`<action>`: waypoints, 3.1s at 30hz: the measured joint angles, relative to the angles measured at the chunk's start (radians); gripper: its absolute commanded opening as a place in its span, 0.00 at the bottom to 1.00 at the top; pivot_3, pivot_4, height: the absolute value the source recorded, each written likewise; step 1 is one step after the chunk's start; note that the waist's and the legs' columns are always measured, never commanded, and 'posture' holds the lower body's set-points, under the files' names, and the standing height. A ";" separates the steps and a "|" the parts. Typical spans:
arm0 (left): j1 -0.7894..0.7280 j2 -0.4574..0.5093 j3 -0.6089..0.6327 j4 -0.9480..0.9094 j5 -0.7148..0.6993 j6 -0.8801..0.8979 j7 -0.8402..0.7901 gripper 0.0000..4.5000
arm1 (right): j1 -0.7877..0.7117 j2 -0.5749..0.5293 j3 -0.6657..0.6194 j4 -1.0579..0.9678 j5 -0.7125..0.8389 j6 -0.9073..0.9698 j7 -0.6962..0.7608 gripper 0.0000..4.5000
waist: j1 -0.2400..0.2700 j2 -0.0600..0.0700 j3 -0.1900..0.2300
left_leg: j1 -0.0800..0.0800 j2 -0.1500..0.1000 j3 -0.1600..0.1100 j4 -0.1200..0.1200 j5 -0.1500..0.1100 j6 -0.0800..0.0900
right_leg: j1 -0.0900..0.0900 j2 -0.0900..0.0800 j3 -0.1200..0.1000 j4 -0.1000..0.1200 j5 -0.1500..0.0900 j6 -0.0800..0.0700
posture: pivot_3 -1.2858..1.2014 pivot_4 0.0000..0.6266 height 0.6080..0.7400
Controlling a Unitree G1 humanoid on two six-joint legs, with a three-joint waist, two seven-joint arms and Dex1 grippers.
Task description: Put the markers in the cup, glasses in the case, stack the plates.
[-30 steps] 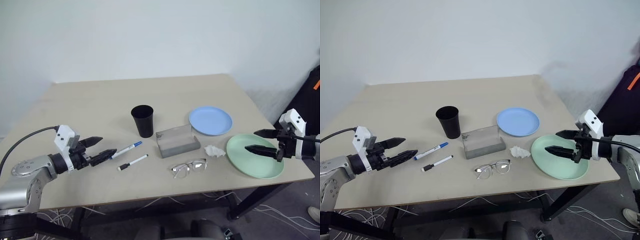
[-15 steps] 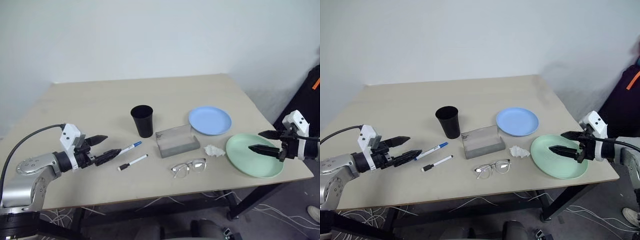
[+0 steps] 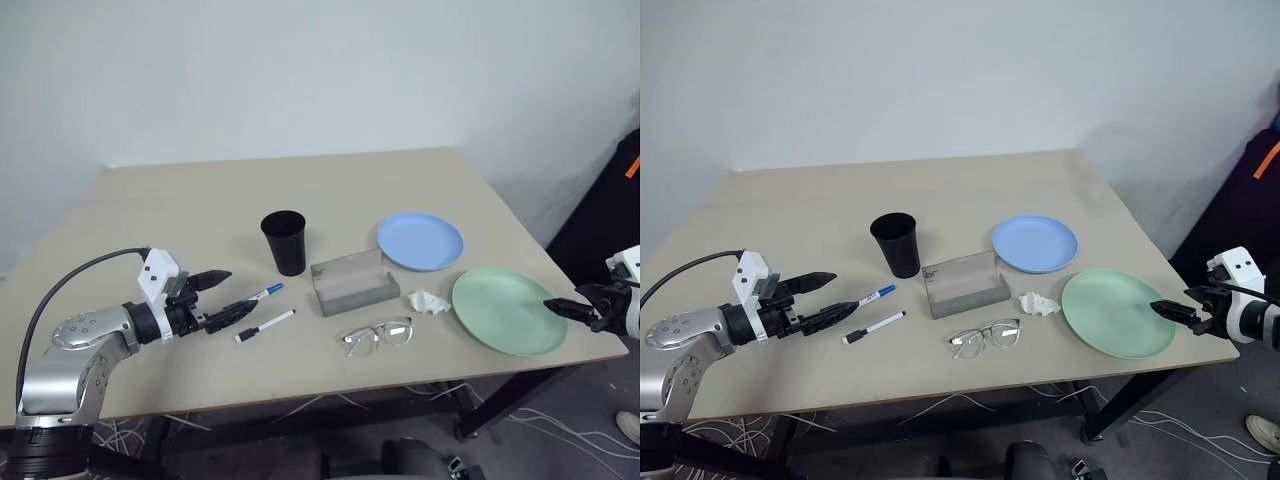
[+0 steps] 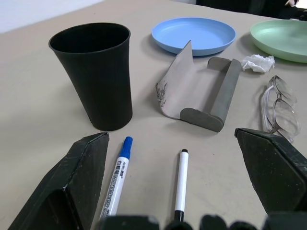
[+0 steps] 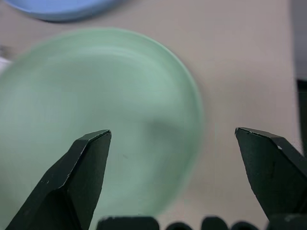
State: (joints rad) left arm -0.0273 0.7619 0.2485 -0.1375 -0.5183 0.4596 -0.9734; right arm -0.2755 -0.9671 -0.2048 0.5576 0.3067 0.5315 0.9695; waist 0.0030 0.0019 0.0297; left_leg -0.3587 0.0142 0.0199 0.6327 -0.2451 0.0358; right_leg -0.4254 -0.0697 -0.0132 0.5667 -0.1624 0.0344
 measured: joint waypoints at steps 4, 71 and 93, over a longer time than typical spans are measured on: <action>0.003 -0.001 0.000 -0.005 -0.003 0.000 -0.002 0.99 | -0.016 0.043 0.000 0.084 -0.016 -0.005 -0.043 1.00 | -0.003 0.001 0.000 | 0.000 0.000 0.000 0.001 0.000 0.000 | 0.000 0.000 0.001 0.000 0.000 0.000 | 0.52 0.00 0.94; 0.017 -0.017 -0.005 -0.038 -0.007 0.022 0.042 1.00 | -0.811 0.473 -0.015 0.560 -0.048 0.058 -0.607 0.00 | -0.026 0.003 -0.002 | -0.002 -0.007 -0.007 -0.006 -0.002 0.005 | 0.001 0.007 0.014 0.004 0.011 -0.016 | 0.52 0.00 0.94; 0.017 -0.017 -0.004 -0.041 -0.009 0.022 0.047 1.00 | -0.850 0.567 -0.060 0.756 -0.110 -0.136 -0.720 0.00 | -0.076 0.003 -0.002 | 0.000 -0.007 -0.006 -0.004 0.000 0.008 | 0.003 0.024 0.041 0.005 0.011 -0.015 | 0.52 0.00 0.94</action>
State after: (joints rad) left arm -0.0101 0.7449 0.2440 -0.1781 -0.5276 0.4816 -0.9261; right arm -1.1260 -0.4002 -0.2649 1.3136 0.1964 0.3959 0.2492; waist -0.0735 0.0047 0.0281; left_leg -0.3586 0.0074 0.0135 0.6283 -0.2452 0.0435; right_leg -0.4223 -0.0454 0.0282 0.5714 -0.1511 0.0191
